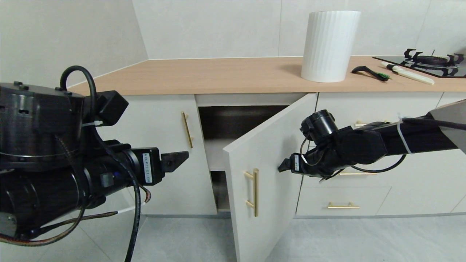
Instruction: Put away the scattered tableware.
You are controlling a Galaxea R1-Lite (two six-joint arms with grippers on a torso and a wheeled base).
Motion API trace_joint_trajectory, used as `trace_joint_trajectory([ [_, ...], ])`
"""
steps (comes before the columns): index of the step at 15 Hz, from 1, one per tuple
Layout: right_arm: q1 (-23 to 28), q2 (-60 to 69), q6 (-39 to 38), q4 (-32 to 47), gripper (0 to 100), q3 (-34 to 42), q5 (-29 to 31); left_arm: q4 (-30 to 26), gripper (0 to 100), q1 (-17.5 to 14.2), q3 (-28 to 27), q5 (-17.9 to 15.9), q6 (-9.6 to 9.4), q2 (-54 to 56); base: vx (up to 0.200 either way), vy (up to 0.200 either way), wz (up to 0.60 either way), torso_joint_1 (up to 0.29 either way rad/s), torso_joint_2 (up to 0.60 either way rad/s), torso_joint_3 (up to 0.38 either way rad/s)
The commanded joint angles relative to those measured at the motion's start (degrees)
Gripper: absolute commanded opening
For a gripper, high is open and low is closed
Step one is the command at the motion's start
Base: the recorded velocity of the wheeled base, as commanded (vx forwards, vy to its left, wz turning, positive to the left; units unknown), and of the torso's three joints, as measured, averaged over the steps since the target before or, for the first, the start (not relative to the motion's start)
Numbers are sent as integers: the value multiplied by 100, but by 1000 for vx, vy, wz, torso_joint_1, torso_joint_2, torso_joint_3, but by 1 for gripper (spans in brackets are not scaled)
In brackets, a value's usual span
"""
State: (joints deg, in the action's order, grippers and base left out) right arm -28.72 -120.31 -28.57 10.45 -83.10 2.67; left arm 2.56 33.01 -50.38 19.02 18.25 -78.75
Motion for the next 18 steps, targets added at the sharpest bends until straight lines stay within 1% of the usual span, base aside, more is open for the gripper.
trace_joint_trajectory([
  [1,-2,-89,-60,-60,100,-4,5,-1,100,-5,-7,-3,3,9,200,0,0,7,2,2],
  [3,-2,-133,-236,-245,100,-4,23,-1,100,-5,-15,5,3,35,200,0,0,10,5,0],
  [4,-2,-177,-368,-386,100,-13,76,8,100,3,-15,32,3,141,0,0,0,0,0,0],
  [6,-2,-274,-491,-640,100,-13,243,16,100,-5,-86,190,-6,343,0,0,0,0,0,0],
  [7,-2,-309,-509,-728,100,-13,375,16,100,3,-112,375,-199,554,0,0,0,0,0,0],
  [8,-2,-335,-614,-816,100,-22,410,16,100,-5,-103,445,-357,686,0,0,0,0,0,0],
  [10,-2,-388,-834,-992,100,-92,445,16,100,3,-103,463,-366,712,0,0,0,0,0,0],
  [13,-2,-537,-1194,-1010,100,-364,744,25,100,3,-103,463,-366,703,0,0,0,0,0,0],
  [15,-2,-643,-1317,-1010,100,-523,920,25,100,3,-103,463,-366,703,0,0,0,0,0,0],
  [18,-2,-696,-1467,-1054,100,-637,981,25,100,3,-103,463,-366,677,0,0,0,0,0,0],
])
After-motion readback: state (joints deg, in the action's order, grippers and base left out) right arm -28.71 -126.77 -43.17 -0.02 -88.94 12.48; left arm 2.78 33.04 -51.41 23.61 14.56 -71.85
